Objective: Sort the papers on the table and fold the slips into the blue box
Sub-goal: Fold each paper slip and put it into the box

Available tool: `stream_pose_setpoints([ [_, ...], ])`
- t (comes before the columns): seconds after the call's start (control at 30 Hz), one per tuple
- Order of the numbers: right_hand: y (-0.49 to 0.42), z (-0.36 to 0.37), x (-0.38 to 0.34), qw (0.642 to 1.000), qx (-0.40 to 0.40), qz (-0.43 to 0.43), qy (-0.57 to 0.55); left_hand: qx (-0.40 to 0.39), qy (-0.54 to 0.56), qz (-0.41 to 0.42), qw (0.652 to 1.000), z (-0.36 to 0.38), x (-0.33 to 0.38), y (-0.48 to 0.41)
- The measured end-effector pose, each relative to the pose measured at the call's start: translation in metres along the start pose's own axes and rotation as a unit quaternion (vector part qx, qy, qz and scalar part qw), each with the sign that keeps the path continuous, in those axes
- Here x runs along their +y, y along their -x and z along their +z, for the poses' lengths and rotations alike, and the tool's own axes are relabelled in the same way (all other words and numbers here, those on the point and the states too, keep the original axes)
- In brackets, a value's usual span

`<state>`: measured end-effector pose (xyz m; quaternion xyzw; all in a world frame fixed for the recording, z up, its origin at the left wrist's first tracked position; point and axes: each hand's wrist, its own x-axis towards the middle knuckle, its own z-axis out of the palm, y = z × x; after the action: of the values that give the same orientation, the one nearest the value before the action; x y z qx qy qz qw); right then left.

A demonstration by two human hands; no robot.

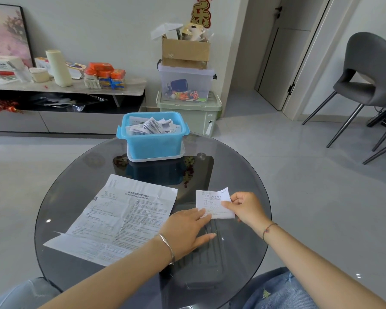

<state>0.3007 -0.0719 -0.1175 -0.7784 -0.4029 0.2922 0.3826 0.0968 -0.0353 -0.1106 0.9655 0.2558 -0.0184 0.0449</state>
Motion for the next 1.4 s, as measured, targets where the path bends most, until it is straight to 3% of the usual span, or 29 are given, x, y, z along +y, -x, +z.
stream_pose_setpoints([
  [0.23,0.003,0.001,0.001,0.999,0.03,-0.014,0.007,-0.021,-0.015,-0.001,1.0,0.003,0.004,0.001],
  [0.3,0.009,-0.001,0.002,0.993,0.074,-0.069,0.068,-0.016,-0.02,-0.001,1.0,0.004,0.005,0.0],
  [0.43,0.026,-0.005,0.005,0.903,0.135,-0.33,0.24,-0.011,-0.024,0.002,1.0,0.002,0.005,0.001],
  [0.53,0.038,0.0,0.013,0.848,0.084,-0.409,0.327,-0.007,-0.024,0.003,1.0,0.003,0.006,0.001],
  [0.67,0.044,0.006,0.021,0.832,0.038,-0.432,0.345,-0.001,-0.003,-0.007,1.0,0.007,0.005,0.002],
  [0.87,0.048,0.005,0.02,0.787,0.033,-0.46,0.409,0.006,-0.017,-0.006,1.0,0.005,0.009,0.0],
  [1.2,0.049,-0.027,0.041,0.809,0.035,-0.402,0.428,0.011,-0.054,0.004,0.998,0.003,-0.004,0.004],
  [1.4,0.05,-0.034,0.036,0.804,0.086,-0.412,0.421,0.011,-0.071,0.027,0.997,0.002,-0.008,0.005],
])
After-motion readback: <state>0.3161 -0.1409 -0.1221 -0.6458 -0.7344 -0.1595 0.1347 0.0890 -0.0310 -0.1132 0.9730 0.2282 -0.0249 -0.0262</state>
